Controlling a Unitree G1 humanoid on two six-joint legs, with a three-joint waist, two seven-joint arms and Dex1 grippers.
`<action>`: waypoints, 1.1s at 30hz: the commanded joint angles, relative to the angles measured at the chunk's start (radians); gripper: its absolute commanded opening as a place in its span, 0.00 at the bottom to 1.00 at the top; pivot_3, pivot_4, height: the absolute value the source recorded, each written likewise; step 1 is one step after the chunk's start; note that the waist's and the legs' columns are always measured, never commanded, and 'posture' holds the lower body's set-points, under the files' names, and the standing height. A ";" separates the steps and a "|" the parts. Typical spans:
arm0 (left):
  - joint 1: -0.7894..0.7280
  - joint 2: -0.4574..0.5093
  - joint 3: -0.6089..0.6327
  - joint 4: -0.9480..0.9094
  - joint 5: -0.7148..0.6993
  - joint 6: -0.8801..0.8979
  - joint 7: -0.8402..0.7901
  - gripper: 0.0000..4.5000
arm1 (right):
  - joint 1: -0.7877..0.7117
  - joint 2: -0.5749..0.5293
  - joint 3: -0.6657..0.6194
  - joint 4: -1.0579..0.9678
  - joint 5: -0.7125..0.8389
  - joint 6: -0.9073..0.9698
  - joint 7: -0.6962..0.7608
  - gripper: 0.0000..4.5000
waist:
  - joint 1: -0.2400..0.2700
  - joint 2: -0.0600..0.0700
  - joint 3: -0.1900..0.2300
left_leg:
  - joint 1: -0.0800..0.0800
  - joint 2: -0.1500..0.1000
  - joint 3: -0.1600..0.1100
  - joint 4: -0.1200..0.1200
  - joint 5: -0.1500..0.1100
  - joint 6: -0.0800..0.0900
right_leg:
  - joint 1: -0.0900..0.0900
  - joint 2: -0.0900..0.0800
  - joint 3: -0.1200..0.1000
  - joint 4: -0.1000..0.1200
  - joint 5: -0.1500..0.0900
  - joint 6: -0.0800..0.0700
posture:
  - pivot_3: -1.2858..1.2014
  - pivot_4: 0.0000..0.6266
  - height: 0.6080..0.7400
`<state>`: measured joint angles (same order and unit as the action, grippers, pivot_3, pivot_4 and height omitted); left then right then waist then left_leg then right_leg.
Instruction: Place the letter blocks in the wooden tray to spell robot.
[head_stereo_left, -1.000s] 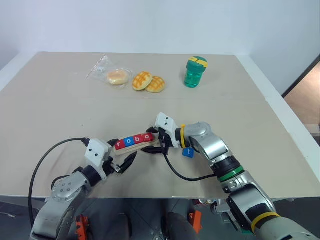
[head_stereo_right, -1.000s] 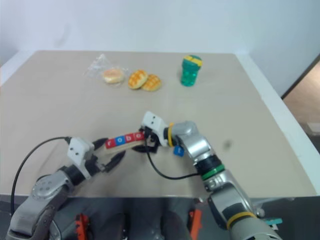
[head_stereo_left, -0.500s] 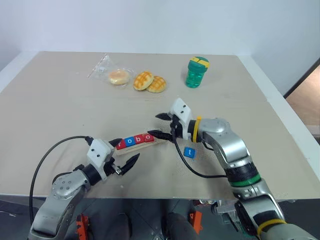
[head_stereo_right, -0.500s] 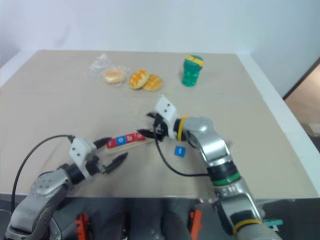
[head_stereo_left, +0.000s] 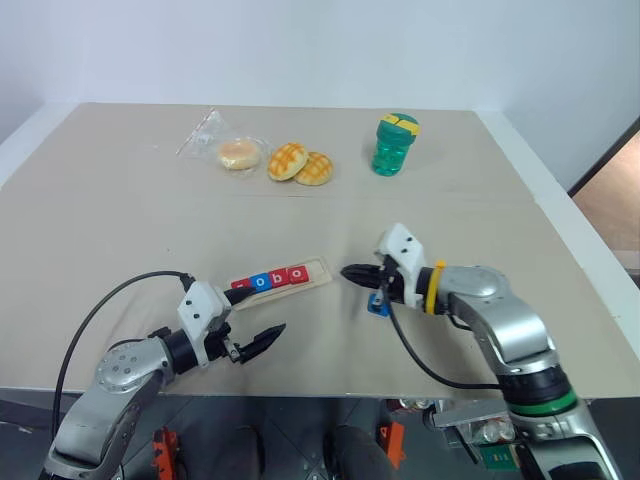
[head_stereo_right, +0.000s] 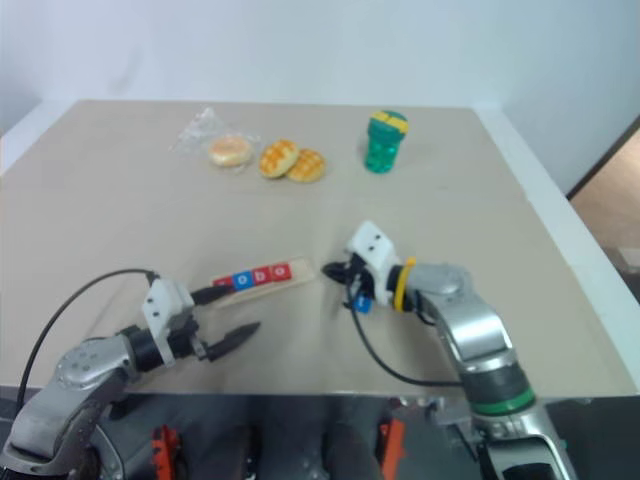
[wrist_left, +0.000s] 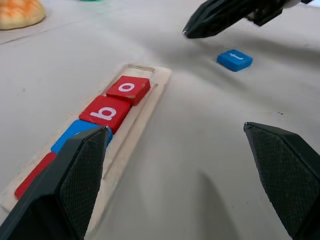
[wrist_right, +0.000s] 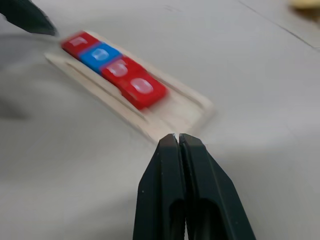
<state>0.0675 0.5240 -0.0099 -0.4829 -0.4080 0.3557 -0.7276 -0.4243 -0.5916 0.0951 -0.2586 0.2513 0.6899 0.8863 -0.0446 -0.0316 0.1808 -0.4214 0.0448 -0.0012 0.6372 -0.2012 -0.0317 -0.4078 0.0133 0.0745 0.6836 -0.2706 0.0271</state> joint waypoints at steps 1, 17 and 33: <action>0.003 0.003 -0.017 -0.040 -0.011 -0.004 -0.009 1.00 | 0.014 -0.043 -0.051 -0.045 0.034 -0.011 0.020 0.20 | -0.001 0.000 0.000 | 0.000 0.000 0.000 0.000 0.000 0.000 | 0.000 0.000 0.000 0.000 0.000 0.000 | 0.52 0.24 1.00; -0.033 0.003 -0.053 -0.037 -0.006 -0.013 -0.032 1.00 | 0.106 -0.125 -0.028 0.064 0.027 -0.179 0.095 0.99 | -0.001 0.000 0.000 | 0.001 0.001 0.000 0.001 0.000 0.000 | 0.001 0.002 0.000 0.000 0.001 -0.001 | 0.52 0.24 1.00; -0.018 0.008 -0.054 -0.030 0.010 -0.020 -0.023 1.00 | 0.150 -0.109 0.009 0.085 -0.001 -0.239 0.088 0.27 | -0.001 0.000 0.000 | 0.002 0.001 0.000 0.001 0.000 0.000 | 0.001 0.002 0.000 0.000 0.002 -0.001 | 0.52 0.24 1.00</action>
<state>0.0518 0.5291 -0.0701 -0.4878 -0.3956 0.3516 -0.7513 -0.2810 -0.6972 0.1067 -0.1453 0.2484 0.4601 0.9746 -0.0455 -0.0316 0.1807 -0.4198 0.0462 -0.0013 0.6385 -0.2011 -0.0315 -0.4066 0.0158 0.0748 0.6836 -0.2689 0.0265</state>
